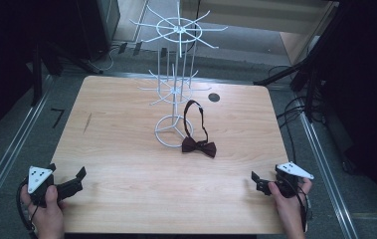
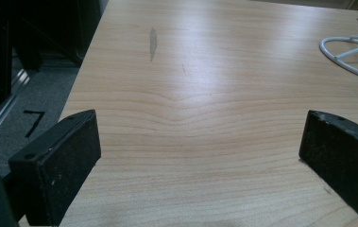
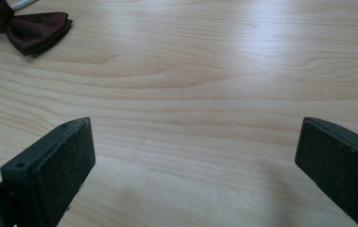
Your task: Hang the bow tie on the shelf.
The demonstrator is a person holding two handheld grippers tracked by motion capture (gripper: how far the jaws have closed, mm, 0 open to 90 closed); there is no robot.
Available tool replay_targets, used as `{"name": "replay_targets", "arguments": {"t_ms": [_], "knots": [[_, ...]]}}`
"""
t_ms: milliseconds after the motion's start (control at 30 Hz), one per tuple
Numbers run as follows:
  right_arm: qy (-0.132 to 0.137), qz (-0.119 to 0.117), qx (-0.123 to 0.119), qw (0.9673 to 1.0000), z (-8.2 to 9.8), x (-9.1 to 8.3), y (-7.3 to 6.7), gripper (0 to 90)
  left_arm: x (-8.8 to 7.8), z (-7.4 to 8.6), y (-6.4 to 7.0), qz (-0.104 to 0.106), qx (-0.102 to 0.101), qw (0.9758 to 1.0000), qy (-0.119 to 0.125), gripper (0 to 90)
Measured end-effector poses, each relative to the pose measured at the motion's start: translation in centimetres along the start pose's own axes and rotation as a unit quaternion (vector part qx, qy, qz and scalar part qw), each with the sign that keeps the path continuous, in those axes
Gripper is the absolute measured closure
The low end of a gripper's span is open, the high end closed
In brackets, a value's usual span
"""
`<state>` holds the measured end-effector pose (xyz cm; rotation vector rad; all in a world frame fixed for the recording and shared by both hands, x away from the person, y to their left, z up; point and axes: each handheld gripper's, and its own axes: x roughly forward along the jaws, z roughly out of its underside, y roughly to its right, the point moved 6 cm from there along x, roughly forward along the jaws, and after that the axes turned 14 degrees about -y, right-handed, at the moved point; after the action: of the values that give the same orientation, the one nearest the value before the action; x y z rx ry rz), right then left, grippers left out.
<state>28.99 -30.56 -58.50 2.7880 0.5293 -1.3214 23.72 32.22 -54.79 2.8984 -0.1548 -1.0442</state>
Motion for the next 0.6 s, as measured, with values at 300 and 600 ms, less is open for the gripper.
{"name": "replay_targets", "arguments": {"t_ms": [300,600], "knots": [[0.015,0.011,0.017,0.9997,1.8,-2.0,2.0,0.0,0.0,0.0,0.0,-0.001,0.000,1.0000,-0.001,0.2],[0.030,0.025,0.034,0.9986,3.4,-3.7,4.0,0.0,0.0,0.0,0.0,-0.001,-0.001,1.0000,-0.001,0.2]]}}
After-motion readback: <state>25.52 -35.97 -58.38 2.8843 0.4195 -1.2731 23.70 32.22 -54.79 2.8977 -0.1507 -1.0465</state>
